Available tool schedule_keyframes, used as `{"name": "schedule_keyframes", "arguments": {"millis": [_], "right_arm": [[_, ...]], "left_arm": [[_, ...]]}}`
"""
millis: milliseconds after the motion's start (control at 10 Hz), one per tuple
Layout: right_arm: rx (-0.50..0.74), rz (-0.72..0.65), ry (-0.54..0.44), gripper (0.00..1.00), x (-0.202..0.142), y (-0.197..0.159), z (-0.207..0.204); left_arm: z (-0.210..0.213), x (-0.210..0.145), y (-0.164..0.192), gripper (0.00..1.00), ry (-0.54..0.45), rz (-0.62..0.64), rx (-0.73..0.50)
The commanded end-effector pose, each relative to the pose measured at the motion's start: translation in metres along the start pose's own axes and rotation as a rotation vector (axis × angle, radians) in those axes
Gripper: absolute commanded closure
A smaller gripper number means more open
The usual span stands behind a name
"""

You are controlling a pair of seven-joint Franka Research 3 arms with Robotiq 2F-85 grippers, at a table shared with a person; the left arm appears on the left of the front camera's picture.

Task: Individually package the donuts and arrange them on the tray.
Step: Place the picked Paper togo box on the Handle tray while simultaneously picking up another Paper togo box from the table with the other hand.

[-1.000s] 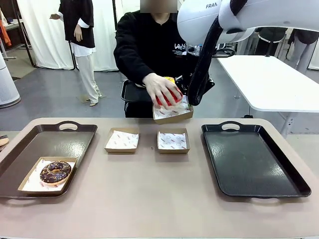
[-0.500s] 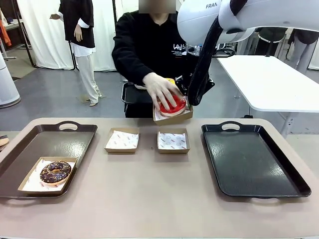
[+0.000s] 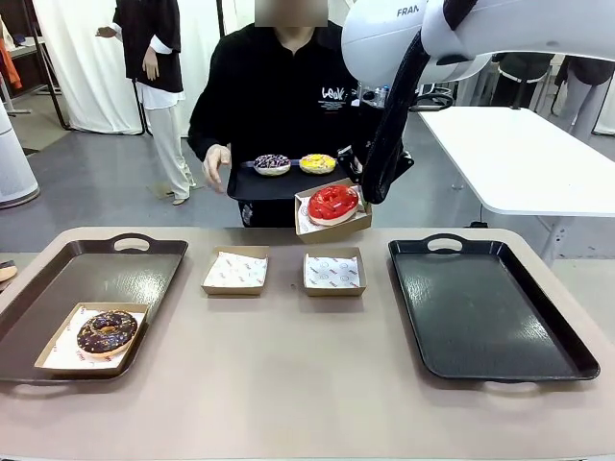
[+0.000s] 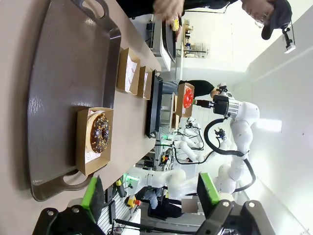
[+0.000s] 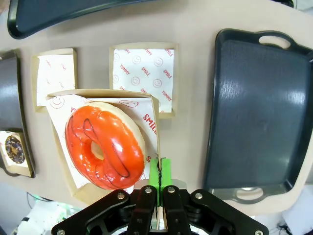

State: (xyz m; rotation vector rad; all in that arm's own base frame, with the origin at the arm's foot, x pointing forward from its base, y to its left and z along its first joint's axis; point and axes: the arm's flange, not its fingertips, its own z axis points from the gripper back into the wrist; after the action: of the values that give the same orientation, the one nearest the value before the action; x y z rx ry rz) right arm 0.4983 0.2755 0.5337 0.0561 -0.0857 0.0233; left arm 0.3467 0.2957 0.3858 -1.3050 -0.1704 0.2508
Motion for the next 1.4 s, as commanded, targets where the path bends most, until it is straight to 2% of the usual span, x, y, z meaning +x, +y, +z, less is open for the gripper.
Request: {"name": "schedule_keyframes", "arguments": {"millis": [0, 1100, 1200, 1300], "right_arm": [[0.000, -0.020, -0.001, 1.00, -0.001, 0.001, 0.001], [0.000, -0.020, -0.001, 1.00, -0.001, 0.001, 0.001], [0.000, 0.000, 0.000, 0.99, 0.000, 0.000, 0.000], [-0.023, 0.092, -0.021, 0.99, -0.006, -0.009, 0.003]], "left_arm": [[0.001, -0.002, 0.000, 0.00, 0.004, -0.017, -0.012], [0.001, -0.002, 0.000, 0.00, 0.004, -0.017, -0.012], [0.000, 0.000, 0.000, 0.00, 0.000, 0.000, 0.000], [-0.003, 0.003, -0.011, 0.00, 0.035, 0.005, 0.017]]}}
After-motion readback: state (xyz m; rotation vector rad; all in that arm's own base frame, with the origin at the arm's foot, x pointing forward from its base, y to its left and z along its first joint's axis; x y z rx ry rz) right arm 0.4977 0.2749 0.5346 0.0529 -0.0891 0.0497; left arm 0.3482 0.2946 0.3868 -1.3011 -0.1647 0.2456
